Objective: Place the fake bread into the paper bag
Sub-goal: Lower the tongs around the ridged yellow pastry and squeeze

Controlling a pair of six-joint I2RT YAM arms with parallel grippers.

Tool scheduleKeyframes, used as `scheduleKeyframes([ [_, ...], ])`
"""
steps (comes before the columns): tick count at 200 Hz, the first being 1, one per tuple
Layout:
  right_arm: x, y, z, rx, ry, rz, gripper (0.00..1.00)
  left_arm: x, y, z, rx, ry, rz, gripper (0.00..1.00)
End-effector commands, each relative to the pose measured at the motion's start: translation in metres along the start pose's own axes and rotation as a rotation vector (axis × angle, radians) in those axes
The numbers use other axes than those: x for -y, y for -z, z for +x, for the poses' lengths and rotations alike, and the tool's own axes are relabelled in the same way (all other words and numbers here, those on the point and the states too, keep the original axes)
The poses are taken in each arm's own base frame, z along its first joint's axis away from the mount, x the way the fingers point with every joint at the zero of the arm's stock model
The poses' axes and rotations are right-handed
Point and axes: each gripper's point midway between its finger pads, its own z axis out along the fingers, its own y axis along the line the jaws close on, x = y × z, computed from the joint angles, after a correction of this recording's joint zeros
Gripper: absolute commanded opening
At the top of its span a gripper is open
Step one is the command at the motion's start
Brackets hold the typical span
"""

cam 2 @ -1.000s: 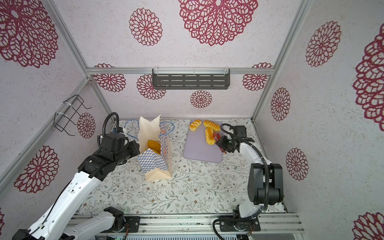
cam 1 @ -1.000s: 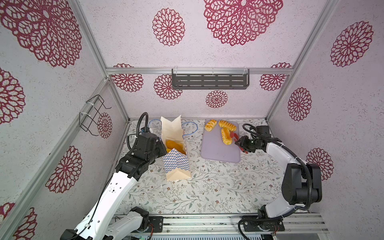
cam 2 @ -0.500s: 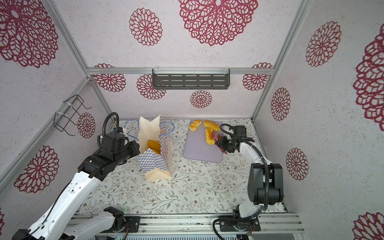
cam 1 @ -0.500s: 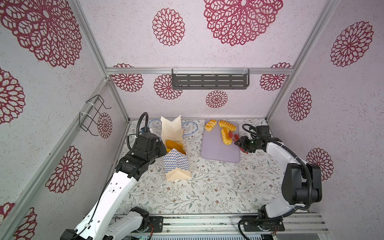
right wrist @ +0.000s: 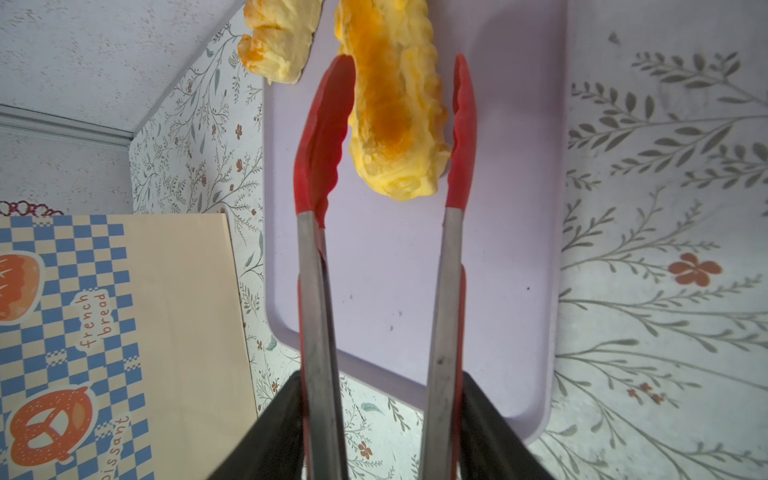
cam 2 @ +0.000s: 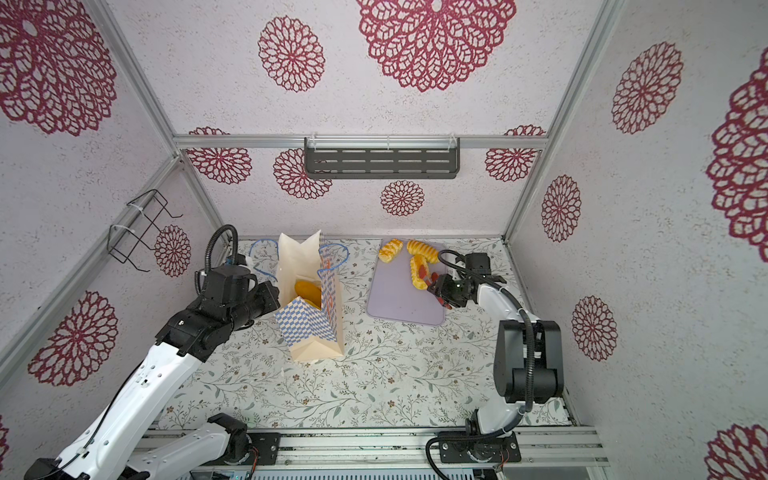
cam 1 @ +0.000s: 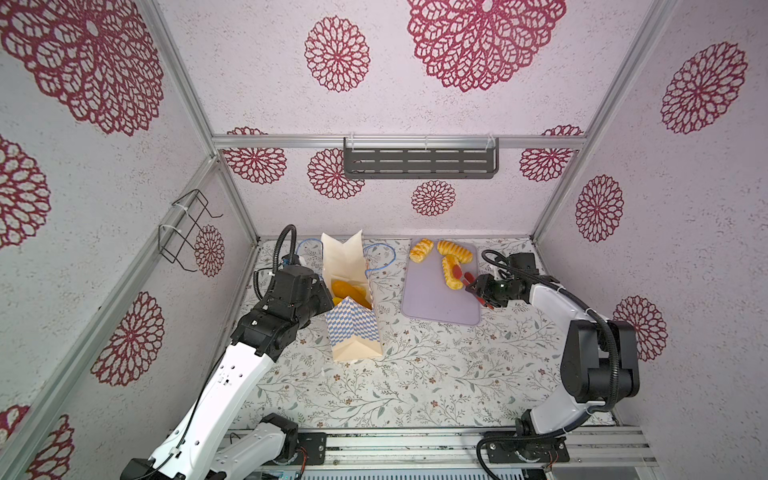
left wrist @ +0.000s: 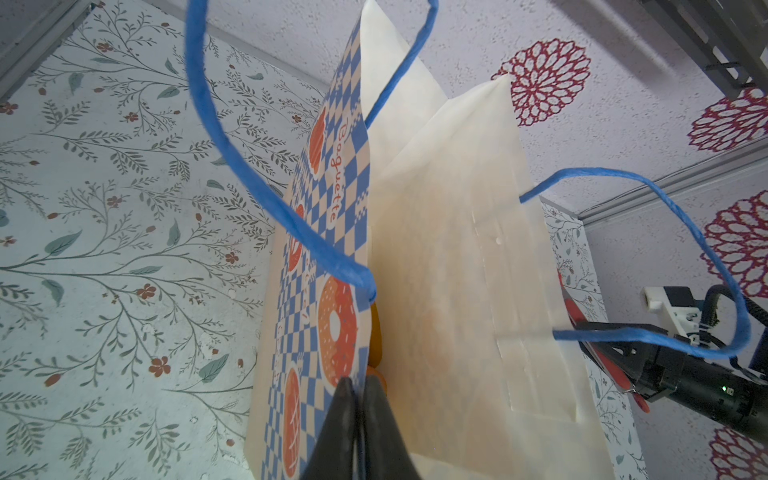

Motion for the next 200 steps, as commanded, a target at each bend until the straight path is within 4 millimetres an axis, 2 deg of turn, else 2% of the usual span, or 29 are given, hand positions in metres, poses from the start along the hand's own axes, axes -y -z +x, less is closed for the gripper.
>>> scheduleKeyframes([
  [1, -0.006, 0.001, -0.009, 0.034, 0.013, -0.035, 0.56, 0.002, 0.006, -0.009, 0.031, 0.012, 0.006, 0.10],
  [144, 0.002, -0.012, -0.002, 0.019, -0.027, -0.075, 0.53, 0.002, 0.007, -0.010, 0.028, 0.010, 0.002, 0.10],
  [200, -0.003, -0.010, -0.004, 0.033, -0.043, -0.113, 0.46, 0.001, 0.007, -0.010, 0.028, 0.009, -0.001, 0.10],
])
